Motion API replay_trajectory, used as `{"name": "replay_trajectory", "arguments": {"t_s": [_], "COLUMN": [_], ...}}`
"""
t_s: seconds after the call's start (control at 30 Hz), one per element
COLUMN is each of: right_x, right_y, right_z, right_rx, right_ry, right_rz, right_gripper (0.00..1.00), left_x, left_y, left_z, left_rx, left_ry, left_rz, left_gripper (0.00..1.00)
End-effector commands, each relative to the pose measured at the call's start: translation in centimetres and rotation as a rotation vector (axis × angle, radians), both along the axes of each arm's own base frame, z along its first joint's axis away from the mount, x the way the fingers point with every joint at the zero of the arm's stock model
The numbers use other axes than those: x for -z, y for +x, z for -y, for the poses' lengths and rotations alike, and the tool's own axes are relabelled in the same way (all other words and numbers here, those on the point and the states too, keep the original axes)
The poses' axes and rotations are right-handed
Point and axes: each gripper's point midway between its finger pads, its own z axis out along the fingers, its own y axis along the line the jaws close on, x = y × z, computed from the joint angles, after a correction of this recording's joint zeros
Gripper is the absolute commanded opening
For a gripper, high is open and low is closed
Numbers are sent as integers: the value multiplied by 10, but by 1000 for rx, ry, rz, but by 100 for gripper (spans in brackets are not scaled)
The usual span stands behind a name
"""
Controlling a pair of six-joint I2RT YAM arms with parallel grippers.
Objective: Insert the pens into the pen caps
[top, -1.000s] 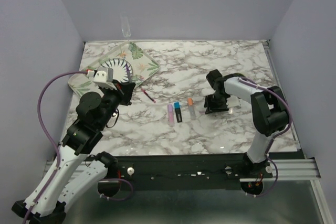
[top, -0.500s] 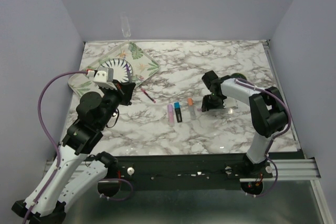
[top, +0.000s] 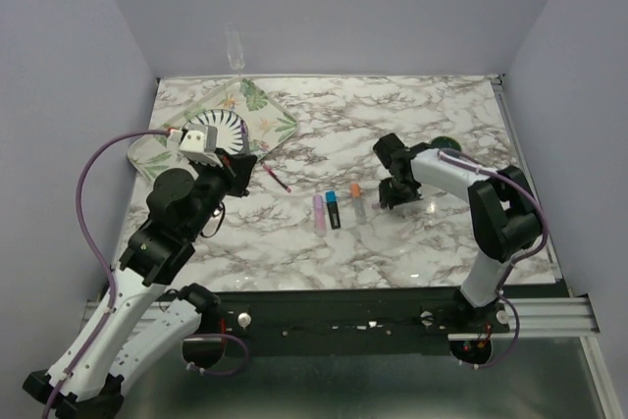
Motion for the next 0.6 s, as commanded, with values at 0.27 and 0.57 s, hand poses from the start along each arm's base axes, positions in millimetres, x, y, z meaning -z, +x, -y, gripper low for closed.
{"name": "replay_trajectory", "arguments": {"t_s": [0.27, 0.57], "right_x": [-252, -402], "right_y": [61, -17], "right_z": [-21, -94], "right_rx": [-889, -1401], "right_ry": [-241, 10], "right_rz": [1104, 1688], "right_gripper": [1, 1], "left_x": [14, 26], "left_y": [-27, -60], "left_z": [90, 136], "left_rx": [532, 868], "left_ry": [-20, -34], "left_rz": [-54, -131], "left_gripper": [0, 0]}}
